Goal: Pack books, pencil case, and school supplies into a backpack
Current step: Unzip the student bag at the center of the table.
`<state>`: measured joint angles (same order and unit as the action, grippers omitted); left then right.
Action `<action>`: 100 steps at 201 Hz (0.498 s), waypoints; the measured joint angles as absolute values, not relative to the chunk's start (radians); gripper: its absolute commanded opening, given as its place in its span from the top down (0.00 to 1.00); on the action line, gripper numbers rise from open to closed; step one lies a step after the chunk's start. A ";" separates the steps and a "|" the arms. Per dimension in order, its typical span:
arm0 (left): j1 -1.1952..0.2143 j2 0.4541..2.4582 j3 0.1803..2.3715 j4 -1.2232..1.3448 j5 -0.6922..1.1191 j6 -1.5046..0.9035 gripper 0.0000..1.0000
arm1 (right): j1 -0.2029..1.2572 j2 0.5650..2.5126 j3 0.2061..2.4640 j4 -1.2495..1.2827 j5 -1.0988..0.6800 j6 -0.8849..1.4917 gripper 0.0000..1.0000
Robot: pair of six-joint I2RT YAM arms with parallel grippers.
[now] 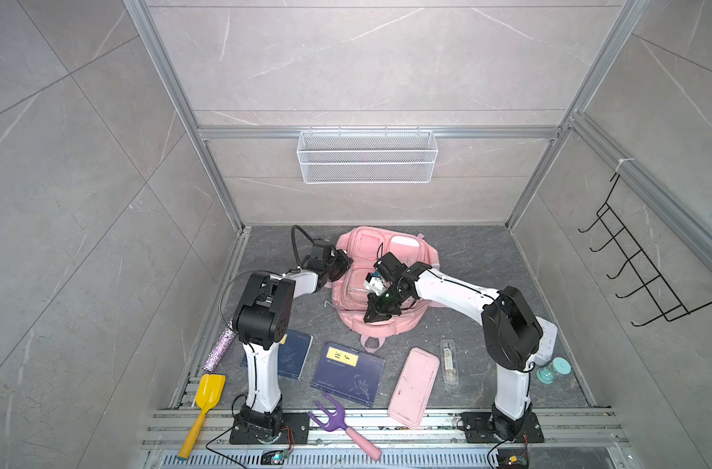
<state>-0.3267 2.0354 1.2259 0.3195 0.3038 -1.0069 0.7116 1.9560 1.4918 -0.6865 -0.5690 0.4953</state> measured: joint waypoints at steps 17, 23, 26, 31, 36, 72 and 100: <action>-0.327 2.035 1.226 0.319 0.297 -1.007 1.00 | 0.727 1.956 1.485 -0.669 -0.586 0.511 1.00; -0.327 2.035 1.226 0.320 0.296 -1.007 1.00 | 0.734 1.956 1.484 -0.664 -0.589 0.515 1.00; -0.327 2.035 1.226 0.320 0.295 -1.007 1.00 | 0.737 1.956 1.483 -0.661 -0.591 0.517 1.00; -0.327 2.035 1.226 0.320 0.293 -1.008 1.00 | 0.746 1.958 1.483 -0.657 -0.592 0.522 1.00; -0.327 2.035 1.226 0.320 0.292 -1.008 1.00 | 0.754 1.961 1.483 -0.653 -0.592 0.525 1.00; -0.332 2.039 1.226 0.323 0.289 -1.012 1.00 | 0.819 2.032 1.521 -0.630 -0.587 0.556 1.00; -0.334 2.047 1.226 0.334 0.287 -1.015 1.00 | 0.849 2.096 1.561 -0.582 -0.576 0.611 1.00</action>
<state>-0.3344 2.0468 1.2263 0.3336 0.2874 -1.0149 0.8486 2.0960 1.5612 -0.5816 -0.5762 0.6106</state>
